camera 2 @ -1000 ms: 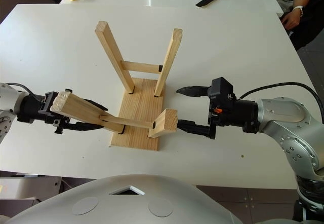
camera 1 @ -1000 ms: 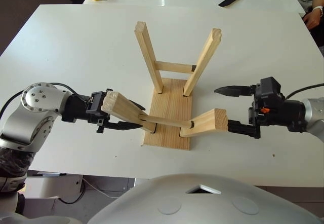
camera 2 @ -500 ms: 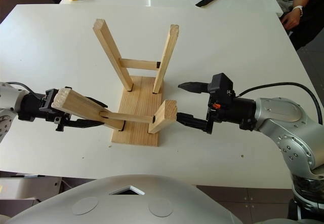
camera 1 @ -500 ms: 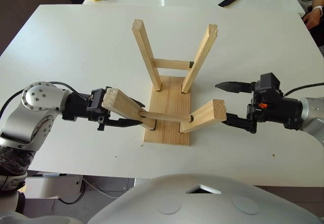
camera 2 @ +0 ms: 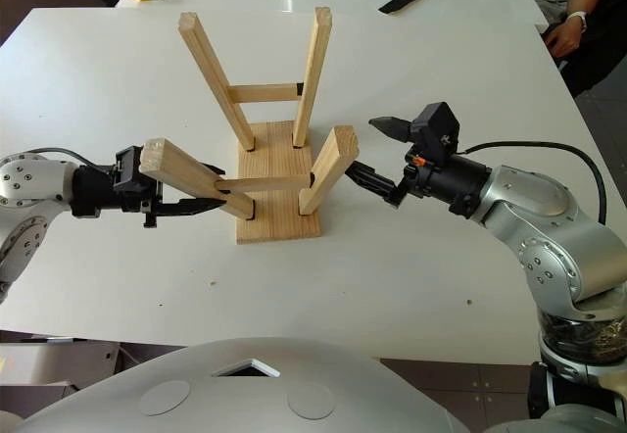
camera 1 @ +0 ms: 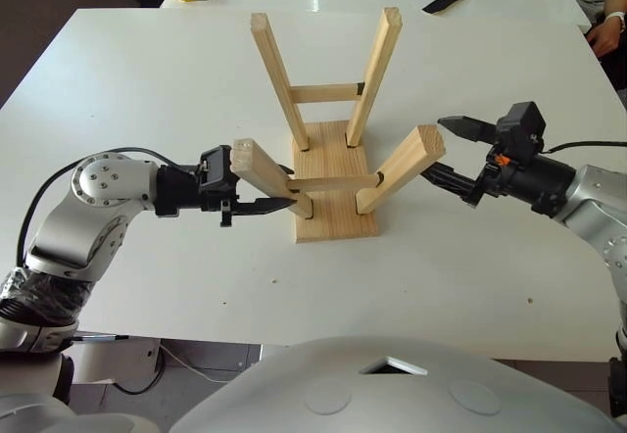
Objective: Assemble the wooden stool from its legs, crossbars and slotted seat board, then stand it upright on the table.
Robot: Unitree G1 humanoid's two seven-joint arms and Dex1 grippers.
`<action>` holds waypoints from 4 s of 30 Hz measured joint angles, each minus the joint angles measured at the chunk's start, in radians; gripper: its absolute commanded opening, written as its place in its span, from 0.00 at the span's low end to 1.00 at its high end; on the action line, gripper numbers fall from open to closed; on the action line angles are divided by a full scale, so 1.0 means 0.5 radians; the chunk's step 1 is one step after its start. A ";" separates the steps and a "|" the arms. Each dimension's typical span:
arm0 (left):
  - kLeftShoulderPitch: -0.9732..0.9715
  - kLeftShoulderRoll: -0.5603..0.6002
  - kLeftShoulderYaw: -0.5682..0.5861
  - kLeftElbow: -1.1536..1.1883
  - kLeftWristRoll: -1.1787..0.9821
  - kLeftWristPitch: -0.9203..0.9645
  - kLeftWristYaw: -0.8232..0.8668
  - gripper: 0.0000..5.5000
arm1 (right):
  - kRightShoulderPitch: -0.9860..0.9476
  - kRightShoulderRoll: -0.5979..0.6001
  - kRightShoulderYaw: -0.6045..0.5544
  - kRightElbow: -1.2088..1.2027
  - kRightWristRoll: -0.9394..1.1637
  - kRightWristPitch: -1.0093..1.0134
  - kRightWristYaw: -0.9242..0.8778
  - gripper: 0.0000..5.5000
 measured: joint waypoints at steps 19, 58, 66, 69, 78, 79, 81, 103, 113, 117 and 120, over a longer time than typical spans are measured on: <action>-0.209 -0.065 -0.146 0.066 0.060 0.100 0.102 0.37 | -0.527 0.297 -0.272 -0.231 0.045 0.006 -0.759 0.67; -0.383 -0.144 -0.234 0.129 0.080 0.261 0.200 0.37 | -0.399 1.194 0.917 -0.299 -0.195 -0.002 -1.441 0.53; -0.387 -0.149 -0.250 0.119 0.080 0.272 0.230 0.37 | -0.252 1.117 1.028 -0.171 -0.410 -0.005 -1.298 0.53; -0.391 -0.149 -0.254 0.120 0.081 0.273 0.230 0.37 | -0.183 1.074 1.078 -0.081 -0.516 -0.024 -1.253 0.53; -0.399 -0.149 -0.258 0.119 0.081 0.286 0.232 0.37 | -0.175 1.132 1.062 -0.051 -0.607 -0.036 -1.185 0.53; -0.399 -0.149 -0.258 0.119 0.081 0.286 0.232 0.37 | -0.177 1.158 1.042 -0.057 -0.587 -0.025 -1.186 0.53; -0.399 -0.149 -0.258 0.119 0.081 0.286 0.232 0.37 | -0.194 1.233 0.981 -0.103 -0.529 -0.021 -1.190 0.53; -0.438 -0.151 -0.296 0.135 0.095 0.294 0.227 0.37 | -0.136 1.192 1.132 0.022 -0.823 -0.149 -1.069 0.53; -0.438 -0.152 -0.296 0.135 0.095 0.294 0.227 0.37 | -0.367 1.530 0.734 -0.206 -0.415 -0.113 -1.089 0.53; -0.438 -0.154 -0.296 0.140 0.095 0.294 0.227 0.37 | -0.691 1.589 0.384 -0.331 0.064 -0.057 -1.230 0.53; -0.438 -0.156 -0.297 0.147 0.095 0.294 0.227 0.37 | -0.941 1.504 0.138 -0.345 0.374 -0.052 -1.339 0.53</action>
